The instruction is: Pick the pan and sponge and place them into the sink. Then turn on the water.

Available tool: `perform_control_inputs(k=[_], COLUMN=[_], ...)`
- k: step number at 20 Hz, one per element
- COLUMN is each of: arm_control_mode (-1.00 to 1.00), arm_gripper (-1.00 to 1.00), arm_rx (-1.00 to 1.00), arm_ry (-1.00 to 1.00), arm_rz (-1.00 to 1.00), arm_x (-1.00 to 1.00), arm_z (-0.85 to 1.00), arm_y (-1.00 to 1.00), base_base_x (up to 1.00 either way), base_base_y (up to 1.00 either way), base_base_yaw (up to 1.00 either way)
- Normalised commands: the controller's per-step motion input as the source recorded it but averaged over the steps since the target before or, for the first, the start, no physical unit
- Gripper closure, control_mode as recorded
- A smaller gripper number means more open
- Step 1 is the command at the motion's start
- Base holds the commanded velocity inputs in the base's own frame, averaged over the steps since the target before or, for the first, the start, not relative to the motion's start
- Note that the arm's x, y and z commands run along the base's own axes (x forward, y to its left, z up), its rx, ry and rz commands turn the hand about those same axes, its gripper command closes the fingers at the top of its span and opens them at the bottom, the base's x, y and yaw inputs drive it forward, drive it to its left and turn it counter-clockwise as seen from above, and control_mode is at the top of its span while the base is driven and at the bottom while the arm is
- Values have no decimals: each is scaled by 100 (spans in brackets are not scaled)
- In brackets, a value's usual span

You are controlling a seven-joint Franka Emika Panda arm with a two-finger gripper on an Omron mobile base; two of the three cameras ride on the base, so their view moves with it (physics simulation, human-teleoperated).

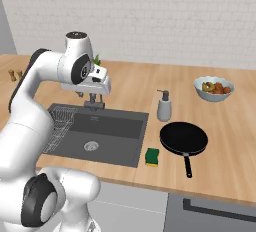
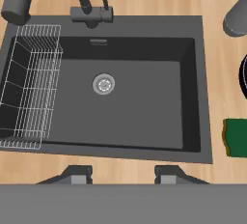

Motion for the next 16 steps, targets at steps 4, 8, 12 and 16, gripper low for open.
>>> perform_control_inputs(k=[4,8,12,16], arm_control_mode=[-100,-100,-100,-100], arm_gripper=[-100,-100,-100,-100], arm_rx=[1,3,0,-6], arm_ry=[0,-8,-5,24], arm_rz=[6,22,14,-23], arm_x=[16,39,12,-8], arm_z=[-6,-26,-14,-60], arm_y=[-80,-100,-100,-98], base_base_x=[0,0,0,0], base_base_y=[0,0,0,0], base_base_yaw=[0,0,0,0])
